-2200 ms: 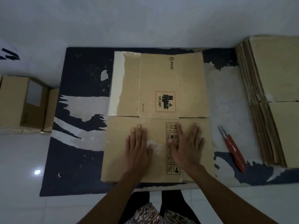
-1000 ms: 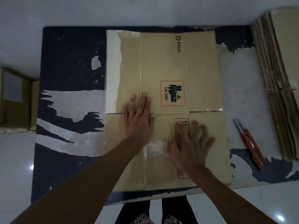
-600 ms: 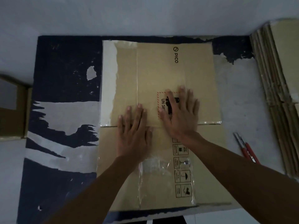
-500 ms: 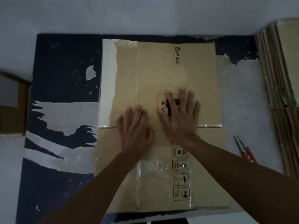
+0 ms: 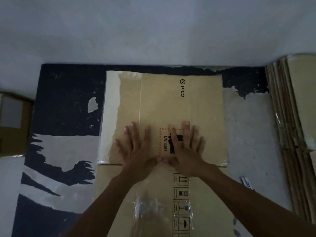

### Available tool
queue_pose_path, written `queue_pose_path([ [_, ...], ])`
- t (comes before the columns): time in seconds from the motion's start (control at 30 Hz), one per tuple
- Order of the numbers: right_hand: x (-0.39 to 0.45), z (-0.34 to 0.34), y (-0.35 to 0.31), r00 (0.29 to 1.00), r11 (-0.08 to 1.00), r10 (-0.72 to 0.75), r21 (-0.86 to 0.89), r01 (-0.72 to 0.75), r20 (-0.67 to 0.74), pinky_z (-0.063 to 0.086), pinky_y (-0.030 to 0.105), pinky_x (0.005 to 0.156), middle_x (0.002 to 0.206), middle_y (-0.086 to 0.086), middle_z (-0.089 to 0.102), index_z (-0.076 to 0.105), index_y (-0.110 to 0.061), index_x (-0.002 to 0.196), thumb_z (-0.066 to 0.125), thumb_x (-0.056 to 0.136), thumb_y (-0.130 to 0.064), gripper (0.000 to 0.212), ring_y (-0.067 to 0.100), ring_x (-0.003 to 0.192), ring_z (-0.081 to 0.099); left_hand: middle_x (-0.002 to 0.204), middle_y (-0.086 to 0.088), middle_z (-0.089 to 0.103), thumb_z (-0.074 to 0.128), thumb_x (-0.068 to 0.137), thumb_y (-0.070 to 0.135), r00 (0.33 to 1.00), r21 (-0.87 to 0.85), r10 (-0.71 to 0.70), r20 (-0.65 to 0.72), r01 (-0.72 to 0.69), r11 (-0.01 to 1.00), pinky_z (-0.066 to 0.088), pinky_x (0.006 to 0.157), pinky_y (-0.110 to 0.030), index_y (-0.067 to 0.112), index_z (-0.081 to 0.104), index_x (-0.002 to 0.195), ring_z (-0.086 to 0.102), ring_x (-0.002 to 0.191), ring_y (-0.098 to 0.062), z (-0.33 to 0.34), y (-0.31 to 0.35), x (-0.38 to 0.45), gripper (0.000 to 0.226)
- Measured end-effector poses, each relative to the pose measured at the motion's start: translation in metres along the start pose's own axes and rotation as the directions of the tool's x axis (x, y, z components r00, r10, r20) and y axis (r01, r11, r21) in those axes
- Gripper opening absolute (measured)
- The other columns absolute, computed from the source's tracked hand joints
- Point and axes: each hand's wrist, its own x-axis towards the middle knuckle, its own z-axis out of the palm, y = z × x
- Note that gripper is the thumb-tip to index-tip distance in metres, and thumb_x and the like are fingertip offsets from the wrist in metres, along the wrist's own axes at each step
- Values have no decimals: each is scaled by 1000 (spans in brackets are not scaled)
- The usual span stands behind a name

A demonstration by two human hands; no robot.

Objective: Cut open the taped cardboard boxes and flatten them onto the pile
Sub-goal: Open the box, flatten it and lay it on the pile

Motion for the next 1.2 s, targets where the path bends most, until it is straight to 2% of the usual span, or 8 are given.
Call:
queue_pose_path([
  [0.23, -2, -14, -1, 1000, 994, -23, 106, 21, 17, -15, 67, 111, 144, -4, -52, -30, -51, 143, 68, 82, -59, 116, 33, 132, -47, 144, -9, -55, 67, 81, 59, 999, 6, 14, 29, -14, 1000, -22, 106, -69, 31, -35, 147, -51, 133, -33, -2, 0, -4, 125],
  [0.37, 33, -62, 8, 980, 998, -46, 23, 52, -192, -14, 65, 113, 156, 4, -32, -9, -50, 151, 79, 67, -63, 123, 31, 141, -34, 150, -3, -49, 73, 74, 62, 999, -21, -42, 15, 42, 999, -19, 113, -64, 37, -22, 153, -45, 138, -29, -11, -1, -1, 126],
  [0.57, 88, -113, 8, 983, 999, 52, -2, -53, -173, -18, 67, 110, 151, 1, -47, -30, -42, 147, 77, 36, -83, 160, 34, 135, -46, 144, -4, 10, 82, 66, 51, 990, -67, -101, -100, 94, 993, 13, 117, -57, 32, 28, 138, 10, 139, -30, -59, 15, 34, 92],
  [0.67, 93, -114, 7, 981, 995, 83, -35, -90, -174, -13, 68, 112, 151, 0, -46, -30, -42, 146, 80, 37, -80, 160, 34, 136, -44, 161, -4, -1, 81, 67, 57, 982, -53, -44, -184, 35, 998, 10, 120, -56, 23, 15, 152, 0, 149, -30, -88, 14, 85, 113],
  [0.8, 95, -112, 10, 977, 994, 78, -57, -91, -196, -11, 67, 113, 152, -1, -46, -30, -42, 146, 81, 39, -78, 159, 33, 138, -43, 161, -2, -30, 75, 61, 73, 997, 85, 77, -5, -76, 994, -8, 121, -49, 12, -19, 154, -24, 149, -24, -109, 16, 144, 147],
  [0.9, 99, -111, 15, 975, 996, 55, -61, -69, -217, -14, 67, 112, 153, -3, -43, -27, -43, 148, 76, 49, -79, 147, 32, 139, -41, 162, 1, -28, 70, 59, 81, 995, 134, 100, 6, -100, 986, -7, 123, -49, 15, -22, 154, -23, 150, -21, -107, 11, 154, 148],
  [1.03, 103, -109, 23, 919, 999, 29, 37, -15, -394, 0, 67, 114, 164, -9, -14, 3, -48, 152, 46, 82, -77, 87, 27, 149, -21, 164, 2, -20, 73, 57, 80, 996, 171, 76, -36, -69, 983, -2, 123, -50, 15, -14, 156, -17, 152, -21, -105, 15, 156, 147],
  [1.2, 110, -90, 6, 842, 993, 90, -14, -115, -532, 4, 68, 111, 165, 0, -6, -1, -40, 154, 23, 87, -81, 82, 34, 150, -12, 164, 6, -20, 67, 58, 83, 991, 94, 113, -72, -106, 990, -5, 123, -50, 18, -13, 156, -19, 151, -15, -99, 3, 155, 143],
])
